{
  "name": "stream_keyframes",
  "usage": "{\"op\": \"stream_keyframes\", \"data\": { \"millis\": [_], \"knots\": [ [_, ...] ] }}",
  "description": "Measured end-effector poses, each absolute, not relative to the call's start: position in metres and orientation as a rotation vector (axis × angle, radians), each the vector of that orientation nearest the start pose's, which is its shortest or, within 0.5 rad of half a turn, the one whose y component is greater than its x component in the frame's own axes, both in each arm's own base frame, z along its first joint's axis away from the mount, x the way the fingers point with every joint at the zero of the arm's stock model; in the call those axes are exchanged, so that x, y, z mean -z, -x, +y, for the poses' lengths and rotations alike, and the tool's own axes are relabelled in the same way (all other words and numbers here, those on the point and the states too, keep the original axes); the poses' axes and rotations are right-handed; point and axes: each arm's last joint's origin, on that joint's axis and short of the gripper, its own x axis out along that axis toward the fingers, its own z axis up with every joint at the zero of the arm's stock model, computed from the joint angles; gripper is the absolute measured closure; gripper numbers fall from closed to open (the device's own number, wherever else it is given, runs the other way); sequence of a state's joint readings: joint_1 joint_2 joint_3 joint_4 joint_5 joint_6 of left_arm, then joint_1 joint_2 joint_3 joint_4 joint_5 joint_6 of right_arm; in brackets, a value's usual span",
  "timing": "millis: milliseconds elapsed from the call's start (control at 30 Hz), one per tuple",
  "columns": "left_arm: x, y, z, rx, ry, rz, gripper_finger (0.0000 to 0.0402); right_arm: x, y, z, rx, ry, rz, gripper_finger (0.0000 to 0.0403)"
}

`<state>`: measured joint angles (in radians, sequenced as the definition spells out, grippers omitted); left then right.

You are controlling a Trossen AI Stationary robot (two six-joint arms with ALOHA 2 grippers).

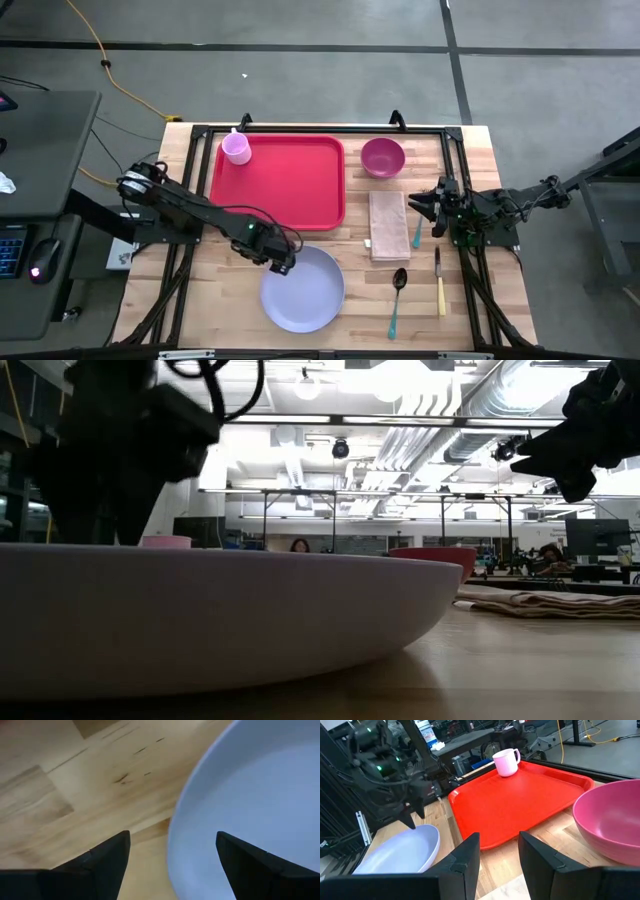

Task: Set up tray
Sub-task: Put the light purple plate on the orange tray

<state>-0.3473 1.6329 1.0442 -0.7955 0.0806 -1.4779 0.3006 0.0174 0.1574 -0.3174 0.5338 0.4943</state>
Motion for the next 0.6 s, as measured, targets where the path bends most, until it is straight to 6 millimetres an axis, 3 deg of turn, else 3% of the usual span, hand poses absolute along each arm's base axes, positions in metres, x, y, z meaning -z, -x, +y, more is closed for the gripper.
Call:
{"op": "stream_keyframes", "data": {
  "millis": [367, 600],
  "knots": [
    [-0.158, -0.263, -0.098, -0.693, 1.059, 1.331, 0.0076, -0.185, -0.082, 0.010, 0.267, -0.421, 0.102, 0.0290],
    [-0.157, -0.264, -0.098, -0.684, 1.064, 1.321, 0.0076, -0.185, -0.082, 0.010, 0.268, -0.421, 0.102, 0.0290]
  ]
}}
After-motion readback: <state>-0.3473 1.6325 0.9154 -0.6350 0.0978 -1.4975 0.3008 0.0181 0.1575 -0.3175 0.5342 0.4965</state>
